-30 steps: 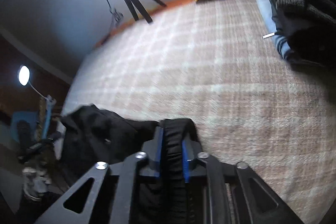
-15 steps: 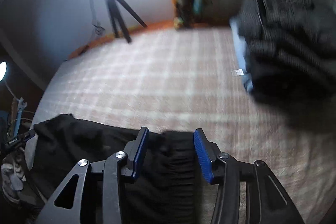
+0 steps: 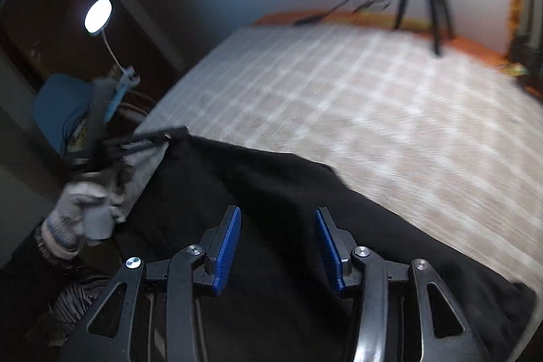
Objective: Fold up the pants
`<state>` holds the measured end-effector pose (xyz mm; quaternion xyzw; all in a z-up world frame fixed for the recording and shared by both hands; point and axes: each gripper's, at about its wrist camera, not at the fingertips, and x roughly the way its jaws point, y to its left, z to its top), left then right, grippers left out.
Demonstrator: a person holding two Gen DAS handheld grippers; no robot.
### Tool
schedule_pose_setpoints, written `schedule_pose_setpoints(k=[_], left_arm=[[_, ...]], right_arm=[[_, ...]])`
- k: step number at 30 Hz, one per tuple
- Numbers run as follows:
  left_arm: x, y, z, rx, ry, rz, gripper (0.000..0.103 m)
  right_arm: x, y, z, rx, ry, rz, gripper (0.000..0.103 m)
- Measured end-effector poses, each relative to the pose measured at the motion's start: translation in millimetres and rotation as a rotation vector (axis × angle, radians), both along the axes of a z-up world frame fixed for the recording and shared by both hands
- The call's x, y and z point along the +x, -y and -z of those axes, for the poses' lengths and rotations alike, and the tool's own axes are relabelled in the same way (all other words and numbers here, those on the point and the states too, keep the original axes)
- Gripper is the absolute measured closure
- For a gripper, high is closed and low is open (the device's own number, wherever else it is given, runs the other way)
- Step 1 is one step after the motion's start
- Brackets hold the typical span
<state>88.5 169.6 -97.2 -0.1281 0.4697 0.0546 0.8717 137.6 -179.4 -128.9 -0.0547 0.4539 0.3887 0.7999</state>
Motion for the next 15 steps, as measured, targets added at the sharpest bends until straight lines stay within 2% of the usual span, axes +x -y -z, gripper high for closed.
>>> schedule_pose_setpoints(k=[3,4,6,9,12,15], left_arm=[[-17.0,-12.9,-13.5,-0.039,0.026,-0.008,0.060],[-23.3,-19.4,-16.8,-0.072,0.029,-0.013,0.056],[-41.1,-32.2,-22.0,-0.146,0.031,-0.022,0.050],[-63.1,-40.1,-25.1,-0.205,0.028,-0.025,0.049],[-92.4,-41.5,-20.9,-0.288,0.007,-0.023,0.049],[-116.5,-32.8,-10.4,-0.310,-0.040,-0.009,0.049]], right_arm=[[19.5,-17.9,19.0,-0.069,-0.001,0.031,0.060],[25.1,-21.6,23.3,-0.094,0.007,0.041,0.062],[31.3,-23.0,22.9,-0.089,0.029,0.057,0.063],[37.8,-21.7,23.6,-0.142,0.059,0.112,0.062],[35.0,-13.2,16.9,-0.088,0.024,0.117,0.060],[14.3,-5.0,0.7,-0.033,0.024,0.102,0.055]])
